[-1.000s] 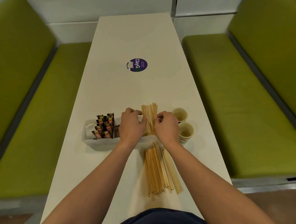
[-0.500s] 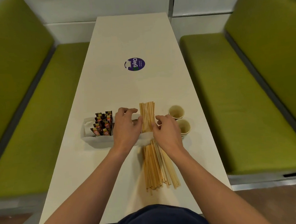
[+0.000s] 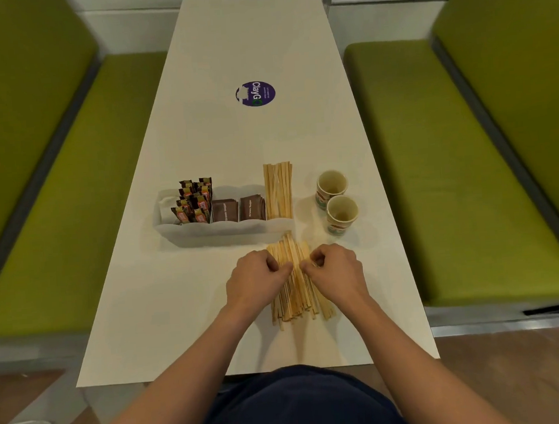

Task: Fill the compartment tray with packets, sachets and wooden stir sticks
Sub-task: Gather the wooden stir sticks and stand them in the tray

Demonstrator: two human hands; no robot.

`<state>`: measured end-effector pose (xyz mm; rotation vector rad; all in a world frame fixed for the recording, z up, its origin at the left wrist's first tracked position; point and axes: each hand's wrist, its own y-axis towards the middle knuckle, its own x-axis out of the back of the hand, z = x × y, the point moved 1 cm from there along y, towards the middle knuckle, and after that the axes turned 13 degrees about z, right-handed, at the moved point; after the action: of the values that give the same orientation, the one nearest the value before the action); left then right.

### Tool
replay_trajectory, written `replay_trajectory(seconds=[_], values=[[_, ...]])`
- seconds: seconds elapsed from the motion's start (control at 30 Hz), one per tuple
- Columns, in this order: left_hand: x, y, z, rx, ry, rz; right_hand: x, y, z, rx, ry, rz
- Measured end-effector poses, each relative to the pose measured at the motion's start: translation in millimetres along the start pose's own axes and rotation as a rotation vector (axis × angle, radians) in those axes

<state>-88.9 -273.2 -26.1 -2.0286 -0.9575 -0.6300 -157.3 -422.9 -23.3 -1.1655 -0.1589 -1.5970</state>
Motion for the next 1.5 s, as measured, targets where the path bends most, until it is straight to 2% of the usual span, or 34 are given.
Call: replay_trajectory(seconds=[0.17,0.47,0.77,0.93,1.13,1.33,1.5], values=[[-3,-1,-10,0.042,-0.008,0.0,-4,4,5,-0.028,0.011,0.002],[1,4,-12,0.13,-0.222,0.065,-5,7,9,-0.097,0.173,0.007],[5,8,1,0.121,-0.349,0.085,1,3,2,-0.076,0.289,0.037],[14,7,2,0.114,-0.438,0.108,6,0,-1,-0.029,0.364,-0.002],[39,-4,-8,-0.058,-0.524,0.054,8,-4,-2,0.088,0.476,-0.041],[92,21,-46,-0.263,-0.611,-0.162,15,-2,6,0.134,0.591,-0.132],[105,57,-65,-0.303,-0.577,-0.254,28,-1,19,0.189,0.668,-0.199]])
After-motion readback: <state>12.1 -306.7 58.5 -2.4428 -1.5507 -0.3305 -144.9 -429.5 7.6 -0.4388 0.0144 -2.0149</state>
